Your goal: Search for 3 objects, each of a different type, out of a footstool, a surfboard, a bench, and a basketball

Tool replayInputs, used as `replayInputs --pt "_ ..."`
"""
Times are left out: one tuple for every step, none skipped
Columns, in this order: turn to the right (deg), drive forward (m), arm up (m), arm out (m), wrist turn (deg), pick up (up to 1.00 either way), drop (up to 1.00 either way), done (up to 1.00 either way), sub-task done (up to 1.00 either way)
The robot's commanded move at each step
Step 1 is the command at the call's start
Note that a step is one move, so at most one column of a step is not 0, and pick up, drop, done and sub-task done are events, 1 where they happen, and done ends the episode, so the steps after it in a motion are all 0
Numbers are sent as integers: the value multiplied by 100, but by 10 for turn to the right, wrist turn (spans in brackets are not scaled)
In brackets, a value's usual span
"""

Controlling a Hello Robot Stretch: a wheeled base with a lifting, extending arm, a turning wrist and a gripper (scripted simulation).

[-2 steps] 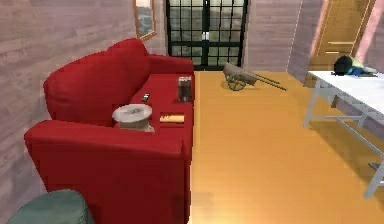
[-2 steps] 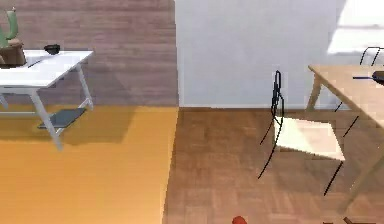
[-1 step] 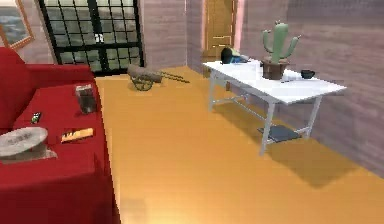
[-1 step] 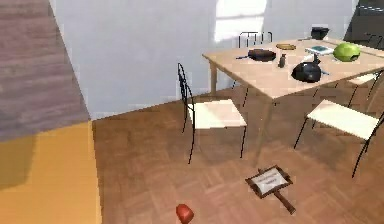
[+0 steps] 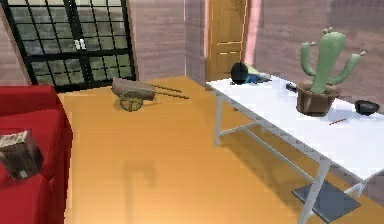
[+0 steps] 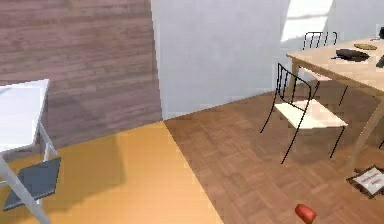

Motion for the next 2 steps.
replayInputs --pt "-120 0 0 0 0 0 0 0 0" --pt "0 100 0 0 0 0 0 0 0"
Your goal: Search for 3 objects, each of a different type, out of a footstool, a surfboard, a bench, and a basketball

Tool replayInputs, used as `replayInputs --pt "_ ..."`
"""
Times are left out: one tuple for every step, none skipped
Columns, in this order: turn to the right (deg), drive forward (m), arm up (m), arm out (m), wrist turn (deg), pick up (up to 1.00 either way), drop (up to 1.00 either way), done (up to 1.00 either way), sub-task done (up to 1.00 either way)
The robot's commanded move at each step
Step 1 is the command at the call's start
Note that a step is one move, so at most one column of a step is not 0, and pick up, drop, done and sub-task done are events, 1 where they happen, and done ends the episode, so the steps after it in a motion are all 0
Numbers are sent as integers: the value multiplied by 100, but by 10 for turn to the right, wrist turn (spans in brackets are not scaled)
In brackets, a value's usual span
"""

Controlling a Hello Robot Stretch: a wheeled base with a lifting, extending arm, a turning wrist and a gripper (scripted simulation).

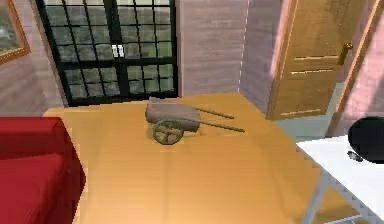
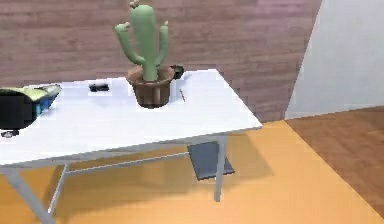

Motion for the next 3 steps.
replayInputs --pt "0 95 0 0 0 0 0 0 0" --pt "330 0 0 0 0 0 0 0 0" --pt "0 100 0 0 0 0 0 0 0"
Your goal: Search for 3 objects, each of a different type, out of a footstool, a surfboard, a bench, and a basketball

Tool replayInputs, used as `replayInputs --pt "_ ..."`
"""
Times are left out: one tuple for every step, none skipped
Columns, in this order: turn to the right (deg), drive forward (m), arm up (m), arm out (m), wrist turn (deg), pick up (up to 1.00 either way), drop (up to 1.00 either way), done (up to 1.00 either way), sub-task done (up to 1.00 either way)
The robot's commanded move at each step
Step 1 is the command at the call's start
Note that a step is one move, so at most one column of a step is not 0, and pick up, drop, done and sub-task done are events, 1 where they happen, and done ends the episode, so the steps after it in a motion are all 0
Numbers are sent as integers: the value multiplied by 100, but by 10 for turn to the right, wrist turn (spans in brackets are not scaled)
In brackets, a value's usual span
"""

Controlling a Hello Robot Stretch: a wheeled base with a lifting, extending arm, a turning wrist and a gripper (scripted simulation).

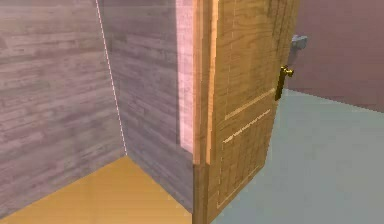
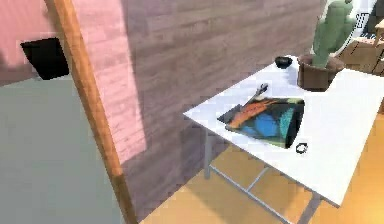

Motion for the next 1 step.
replayInputs --pt "150 0 0 0 0 0 0 0 0"
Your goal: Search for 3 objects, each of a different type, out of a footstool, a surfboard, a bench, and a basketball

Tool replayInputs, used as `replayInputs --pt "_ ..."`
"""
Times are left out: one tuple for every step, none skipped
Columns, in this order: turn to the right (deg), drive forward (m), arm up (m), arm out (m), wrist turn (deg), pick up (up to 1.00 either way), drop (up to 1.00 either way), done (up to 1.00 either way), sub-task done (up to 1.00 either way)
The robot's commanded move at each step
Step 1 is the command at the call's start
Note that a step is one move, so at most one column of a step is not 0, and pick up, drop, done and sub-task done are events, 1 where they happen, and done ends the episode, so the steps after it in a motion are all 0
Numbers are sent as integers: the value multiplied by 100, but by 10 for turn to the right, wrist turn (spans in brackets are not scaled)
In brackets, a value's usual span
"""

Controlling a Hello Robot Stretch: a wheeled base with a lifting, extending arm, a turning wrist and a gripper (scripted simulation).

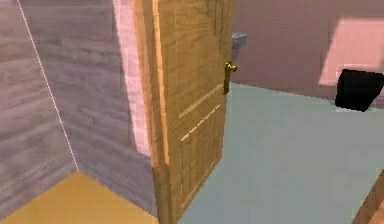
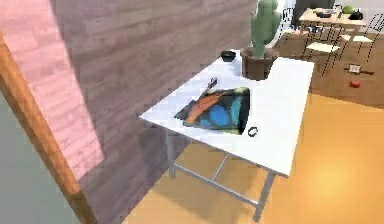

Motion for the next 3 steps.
replayInputs --pt "0 15 0 0 0 0 0 0 0" --pt "300 0 0 0 0 0 0 0 0" --pt "0 60 0 0 0 0 0 0 0"
